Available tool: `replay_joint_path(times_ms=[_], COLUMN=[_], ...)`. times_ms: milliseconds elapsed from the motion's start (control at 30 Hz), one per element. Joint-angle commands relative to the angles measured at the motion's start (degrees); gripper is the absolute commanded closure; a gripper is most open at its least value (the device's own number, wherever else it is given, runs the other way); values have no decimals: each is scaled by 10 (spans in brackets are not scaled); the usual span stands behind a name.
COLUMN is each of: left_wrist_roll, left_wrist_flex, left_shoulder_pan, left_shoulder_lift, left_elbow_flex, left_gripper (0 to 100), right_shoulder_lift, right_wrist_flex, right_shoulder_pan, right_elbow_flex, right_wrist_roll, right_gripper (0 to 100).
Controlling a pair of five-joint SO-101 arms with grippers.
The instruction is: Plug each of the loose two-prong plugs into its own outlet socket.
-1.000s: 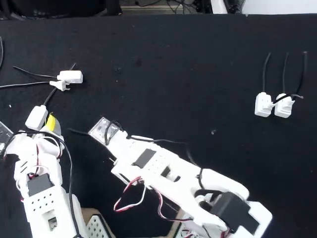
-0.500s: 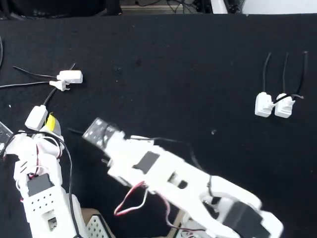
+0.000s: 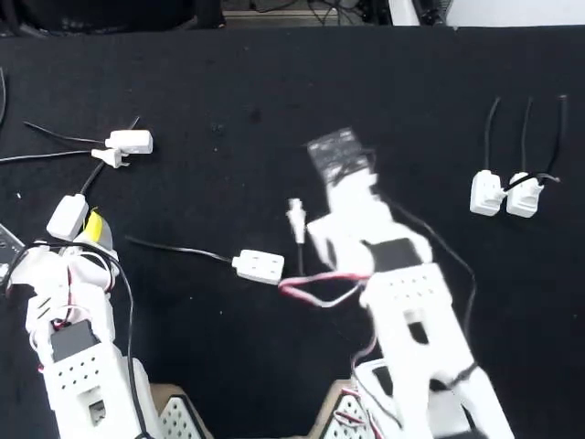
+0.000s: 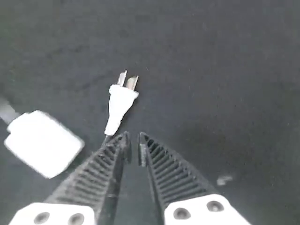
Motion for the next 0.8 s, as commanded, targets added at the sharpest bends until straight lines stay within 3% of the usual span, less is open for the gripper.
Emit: replay_joint_path(times_ms=[0, 167, 267, 400, 533, 767], left_wrist_roll=[7, 7, 7, 7, 7, 7], left_wrist_flex=[-9, -9, -9, -9, -9, -10], left_shoulder_pan=[6, 6, 6, 6, 6, 6], left_shoulder_lift=[-9, -9, -9, -9, -9, -9], left_elbow_flex=[-34, -33, -33, -33, -34, -35], left_gripper=[762, 762, 762, 762, 762, 762], right_shoulder_lift=[108, 249, 303, 323, 323, 328], right_wrist_flex=[-76, -85, -58, -27, -25, -135], right_shoulder_pan=[29, 32, 27, 22, -11, -78], right_elbow_flex=[-32, -103, -159, -203, -198, -133], right_wrist_roll=[9, 4, -58, -135, -144, -143], right_gripper=[987, 983, 967, 877, 859, 857])
